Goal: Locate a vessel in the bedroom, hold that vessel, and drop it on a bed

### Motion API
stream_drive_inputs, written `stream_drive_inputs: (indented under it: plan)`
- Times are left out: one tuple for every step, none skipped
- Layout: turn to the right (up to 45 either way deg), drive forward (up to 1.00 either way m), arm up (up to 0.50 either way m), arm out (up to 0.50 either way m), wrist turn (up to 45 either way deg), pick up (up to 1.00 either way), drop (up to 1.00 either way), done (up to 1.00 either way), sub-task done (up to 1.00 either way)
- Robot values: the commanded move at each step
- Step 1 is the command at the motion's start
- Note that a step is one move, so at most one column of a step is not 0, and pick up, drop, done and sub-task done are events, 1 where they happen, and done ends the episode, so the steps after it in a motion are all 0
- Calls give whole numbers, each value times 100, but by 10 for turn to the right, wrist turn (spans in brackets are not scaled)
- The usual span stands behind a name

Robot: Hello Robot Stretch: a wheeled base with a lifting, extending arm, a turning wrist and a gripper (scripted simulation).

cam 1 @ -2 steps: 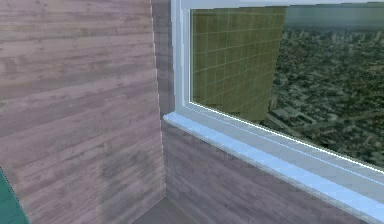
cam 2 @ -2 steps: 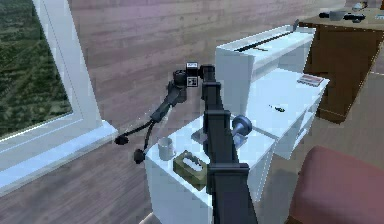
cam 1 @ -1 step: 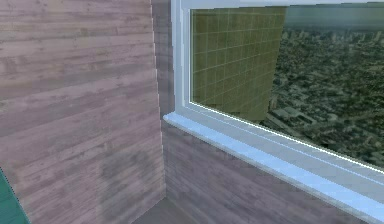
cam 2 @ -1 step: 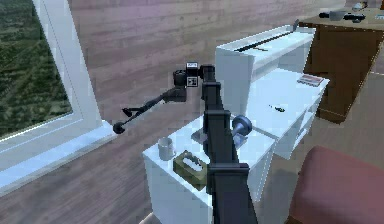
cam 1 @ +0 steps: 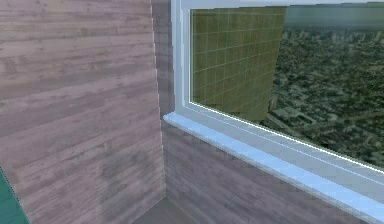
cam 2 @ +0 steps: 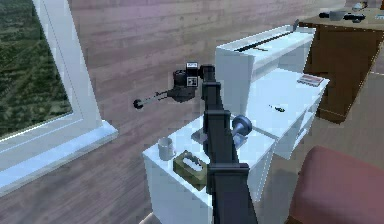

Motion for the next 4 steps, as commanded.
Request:
stream_drive_inputs:
  plan:
    - [0,0,0,0,300,0,0,0,0]
    - [0,0,-30,0,0,0,0,0,0]
    - [0,0,0,0,0,100,0,0,0]
    - [0,0,10,0,0,0,0,0,0]
